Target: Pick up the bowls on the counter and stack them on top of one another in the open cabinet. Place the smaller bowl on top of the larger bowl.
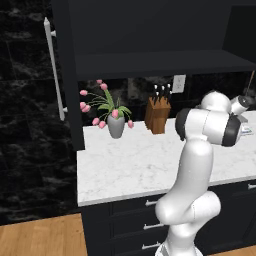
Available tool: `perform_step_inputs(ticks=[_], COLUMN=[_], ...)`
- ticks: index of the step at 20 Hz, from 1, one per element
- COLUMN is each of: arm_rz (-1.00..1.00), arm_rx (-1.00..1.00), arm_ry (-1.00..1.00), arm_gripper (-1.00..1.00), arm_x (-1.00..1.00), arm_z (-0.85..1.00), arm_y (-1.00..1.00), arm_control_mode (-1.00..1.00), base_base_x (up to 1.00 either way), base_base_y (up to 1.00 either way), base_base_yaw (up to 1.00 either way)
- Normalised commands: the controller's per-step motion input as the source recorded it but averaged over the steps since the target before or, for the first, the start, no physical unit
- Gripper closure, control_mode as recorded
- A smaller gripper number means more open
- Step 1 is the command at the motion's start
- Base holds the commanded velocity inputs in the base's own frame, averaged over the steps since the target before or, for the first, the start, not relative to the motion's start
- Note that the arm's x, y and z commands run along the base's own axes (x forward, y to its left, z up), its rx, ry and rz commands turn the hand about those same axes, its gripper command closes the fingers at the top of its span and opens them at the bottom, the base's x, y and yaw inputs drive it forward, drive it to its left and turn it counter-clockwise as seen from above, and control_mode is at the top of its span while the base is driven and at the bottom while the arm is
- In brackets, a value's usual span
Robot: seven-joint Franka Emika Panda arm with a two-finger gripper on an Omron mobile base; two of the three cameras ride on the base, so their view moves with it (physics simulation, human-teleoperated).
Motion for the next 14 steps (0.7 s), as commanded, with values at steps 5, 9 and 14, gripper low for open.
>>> perform_step_inputs(ticks=[5, 9, 14], arm_rz=[0.0, 0.0, 0.0], arm_rx=[0.0, 0.0, 0.0], arm_ry=[0.0, 0.09, 0.15], arm_gripper=[1.0, 1.0, 1.0], arm_x=[0.34, 0.31, 0.51], arm_z=[-0.32, -0.28, -0.18], arm_y=[-0.14, -0.1, 0.0], arm_control_mode=[-1.0, -1.0, -1.0], base_base_x=[0.0, 0.0, 0.0], base_base_y=[0.0, 0.0, 0.0], base_base_yaw=[0.0, 0.0, 0.0])
